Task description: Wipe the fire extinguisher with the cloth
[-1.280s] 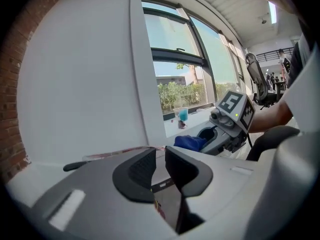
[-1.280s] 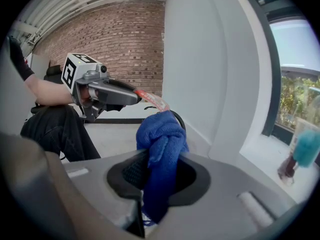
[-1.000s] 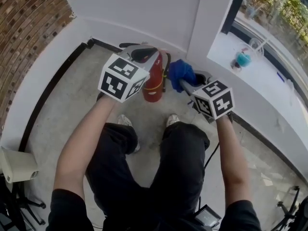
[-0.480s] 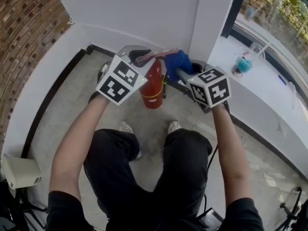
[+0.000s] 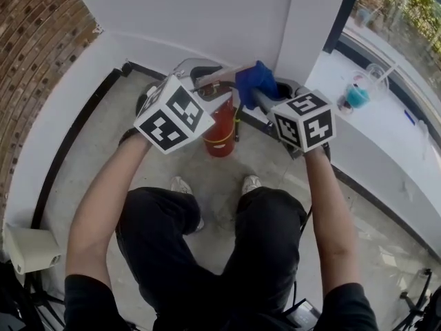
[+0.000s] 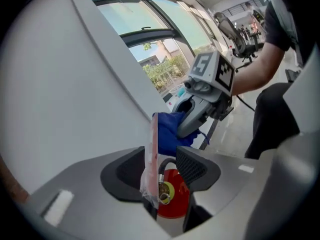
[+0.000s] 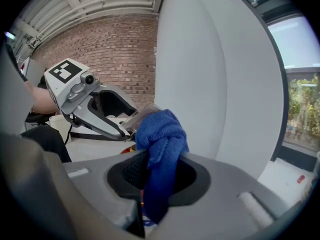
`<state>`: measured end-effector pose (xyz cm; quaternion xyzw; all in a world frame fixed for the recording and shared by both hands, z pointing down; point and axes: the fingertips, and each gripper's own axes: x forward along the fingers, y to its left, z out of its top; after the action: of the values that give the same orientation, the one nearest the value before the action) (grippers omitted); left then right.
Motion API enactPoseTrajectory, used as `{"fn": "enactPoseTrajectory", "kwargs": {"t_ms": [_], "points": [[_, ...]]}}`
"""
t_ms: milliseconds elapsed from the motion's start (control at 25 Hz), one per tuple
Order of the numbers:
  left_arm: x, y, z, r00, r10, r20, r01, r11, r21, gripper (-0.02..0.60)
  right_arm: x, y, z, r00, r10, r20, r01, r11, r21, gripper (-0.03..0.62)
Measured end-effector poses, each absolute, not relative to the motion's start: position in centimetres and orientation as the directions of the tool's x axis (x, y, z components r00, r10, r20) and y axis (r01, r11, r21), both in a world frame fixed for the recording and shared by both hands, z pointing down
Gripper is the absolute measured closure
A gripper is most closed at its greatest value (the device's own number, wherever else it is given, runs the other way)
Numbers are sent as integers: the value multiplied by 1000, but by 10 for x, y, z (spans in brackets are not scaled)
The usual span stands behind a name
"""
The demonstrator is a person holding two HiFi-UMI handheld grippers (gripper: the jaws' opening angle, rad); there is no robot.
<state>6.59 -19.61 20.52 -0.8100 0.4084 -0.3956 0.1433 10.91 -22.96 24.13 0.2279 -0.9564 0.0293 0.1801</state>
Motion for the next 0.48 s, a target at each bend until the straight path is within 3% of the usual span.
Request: {"fn": "enactPoseTrajectory", "kwargs": {"t_ms": [80,200,480], "points": [[60,-203,211,301,-791,533,-522,-604,-601,404,107,-229,239,-833,-424,356,-444,896,28,513],[47,-217,210,254,-820,513,-537,-561,-630,560,103,-228,235,-835,-419,356,-435,900,37,513],[18,-249,203,236,-837,494,-644,-515,-565,563,88,-224,241,-843,-376,385,-382,922,65,513]]}}
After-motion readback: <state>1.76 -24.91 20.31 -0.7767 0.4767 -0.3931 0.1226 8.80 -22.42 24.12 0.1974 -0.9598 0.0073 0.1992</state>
